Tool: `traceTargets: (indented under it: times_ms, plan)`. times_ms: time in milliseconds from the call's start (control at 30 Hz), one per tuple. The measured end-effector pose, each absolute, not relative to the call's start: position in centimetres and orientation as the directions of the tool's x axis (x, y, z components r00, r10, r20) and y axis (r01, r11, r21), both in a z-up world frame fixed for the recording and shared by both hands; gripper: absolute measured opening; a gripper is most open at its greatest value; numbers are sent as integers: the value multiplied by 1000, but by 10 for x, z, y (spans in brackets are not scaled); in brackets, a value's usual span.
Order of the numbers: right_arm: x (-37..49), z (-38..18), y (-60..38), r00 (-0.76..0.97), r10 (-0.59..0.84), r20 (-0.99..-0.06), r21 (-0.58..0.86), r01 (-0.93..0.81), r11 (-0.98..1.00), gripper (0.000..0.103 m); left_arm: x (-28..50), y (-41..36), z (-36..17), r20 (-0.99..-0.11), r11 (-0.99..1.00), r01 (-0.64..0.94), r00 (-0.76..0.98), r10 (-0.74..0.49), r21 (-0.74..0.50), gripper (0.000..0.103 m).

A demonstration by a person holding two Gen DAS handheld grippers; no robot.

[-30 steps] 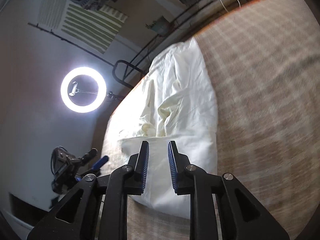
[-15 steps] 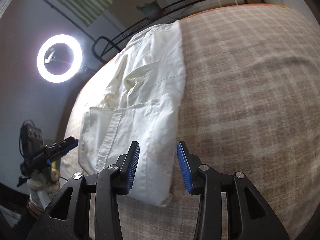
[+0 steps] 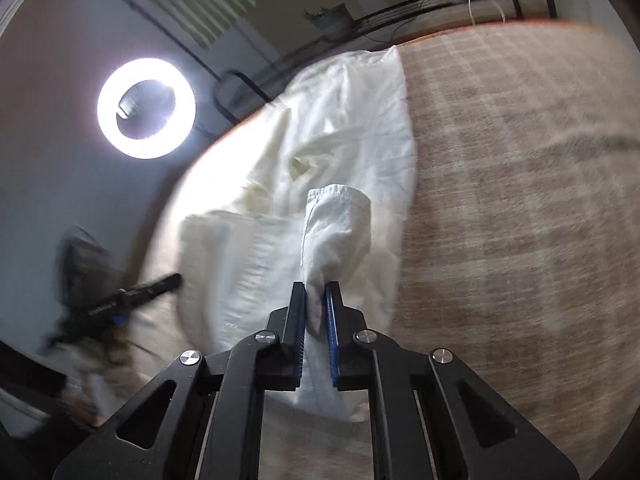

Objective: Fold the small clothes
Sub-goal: 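Pinch the folded hem edge with the left tool and tuck it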

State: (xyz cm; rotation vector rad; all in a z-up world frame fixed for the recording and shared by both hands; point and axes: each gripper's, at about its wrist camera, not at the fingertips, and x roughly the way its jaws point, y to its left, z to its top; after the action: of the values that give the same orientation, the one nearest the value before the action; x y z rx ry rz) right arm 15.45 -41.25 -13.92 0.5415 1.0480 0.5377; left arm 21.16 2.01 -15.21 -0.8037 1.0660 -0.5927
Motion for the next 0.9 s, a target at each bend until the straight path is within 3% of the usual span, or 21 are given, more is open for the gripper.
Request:
traceTargets:
  times_ms: [67,200,267,333,433,500,600,733,800,900]
  plan:
    - [155,-142,-423,408,670,-620,686,-134,716,7,215,26,-156,-550,613,48,389,-739,-789,4]
    - [159,-153,-427,395,652,-647,672,-108,733,7,222,38,-180,-665,701,-61,384,-641,-711,5]
    - [161,-153,-421,389,633,-669,648,-110,753,7,221,39,-177,-682,716,-74,385,-622,-695,19]
    - [162,-149,-416,379,615,-692,621,-124,774,11,219,36,-163,-710,762,-56,410,-572,-646,50]
    - [161,-141,-407,374,583,-721,574,-149,805,12,216,18,-136,-731,838,42,468,-497,-543,56]
    - [159,-140,-404,374,570,-731,552,-166,817,12,220,2,-133,-766,884,87,466,-443,-459,56]
    - [162,-142,-396,364,533,-764,506,-173,845,16,229,-8,-151,-808,901,64,419,-415,-429,56]
    - [163,-141,-391,367,503,-782,467,-189,864,19,233,-18,-165,-820,908,80,404,-406,-411,15]
    - [163,-140,-391,370,495,-786,455,-196,869,20,231,-17,-164,-801,891,84,405,-440,-447,7]
    - [162,-140,-393,376,506,-776,463,-204,862,19,230,-4,-159,-743,827,58,408,-530,-559,5]
